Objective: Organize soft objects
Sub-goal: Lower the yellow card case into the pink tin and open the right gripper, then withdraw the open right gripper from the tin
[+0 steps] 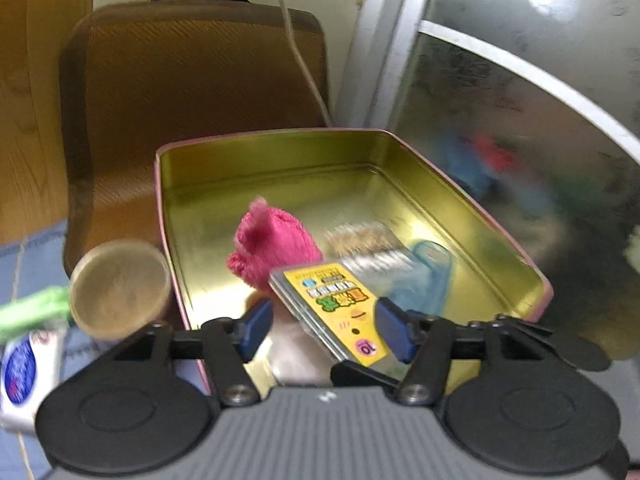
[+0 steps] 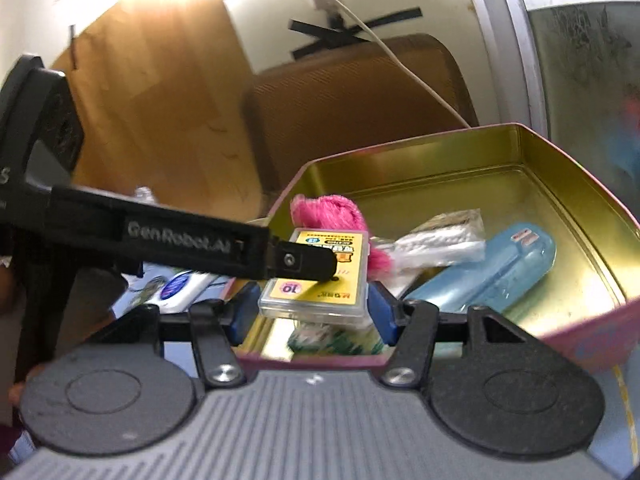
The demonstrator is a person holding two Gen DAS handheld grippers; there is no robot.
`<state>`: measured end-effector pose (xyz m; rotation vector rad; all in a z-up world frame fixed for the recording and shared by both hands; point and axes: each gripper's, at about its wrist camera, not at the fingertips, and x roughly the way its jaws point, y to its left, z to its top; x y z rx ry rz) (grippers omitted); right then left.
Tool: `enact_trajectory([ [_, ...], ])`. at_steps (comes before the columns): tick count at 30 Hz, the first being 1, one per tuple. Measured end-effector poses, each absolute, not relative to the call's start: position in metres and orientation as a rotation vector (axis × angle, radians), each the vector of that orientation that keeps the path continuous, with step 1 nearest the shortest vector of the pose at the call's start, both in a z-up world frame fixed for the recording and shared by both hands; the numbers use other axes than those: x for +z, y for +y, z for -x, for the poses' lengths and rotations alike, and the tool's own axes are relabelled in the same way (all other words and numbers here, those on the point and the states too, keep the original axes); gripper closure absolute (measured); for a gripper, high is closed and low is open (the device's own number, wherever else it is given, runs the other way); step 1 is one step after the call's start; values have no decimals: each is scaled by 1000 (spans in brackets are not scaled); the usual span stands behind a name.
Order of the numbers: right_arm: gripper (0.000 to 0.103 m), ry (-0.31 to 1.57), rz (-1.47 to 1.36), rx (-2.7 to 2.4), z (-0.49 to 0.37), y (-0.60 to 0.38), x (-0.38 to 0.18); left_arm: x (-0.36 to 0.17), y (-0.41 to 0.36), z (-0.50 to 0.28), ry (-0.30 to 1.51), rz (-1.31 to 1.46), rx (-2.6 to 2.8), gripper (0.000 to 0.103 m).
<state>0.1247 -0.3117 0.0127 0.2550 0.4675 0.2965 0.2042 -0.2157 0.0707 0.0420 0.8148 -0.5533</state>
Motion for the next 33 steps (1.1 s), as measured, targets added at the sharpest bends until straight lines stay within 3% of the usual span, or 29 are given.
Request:
enact_trajectory([
  [6, 41, 419, -218, 195, -146, -308, 8, 79, -206, -213, 778, -18, -494, 35],
  [18, 41, 253, -323, 138, -64, -316, 4, 87, -175, -134, 641, -145, -445, 34],
  [22, 41, 203, -385, 103, -38, -313, 0, 89, -156, -105, 593, -177, -415, 27],
  [33, 41, 229, -416, 158, -27, -276, -4, 61, -88, -81, 603, -198, -248, 25],
])
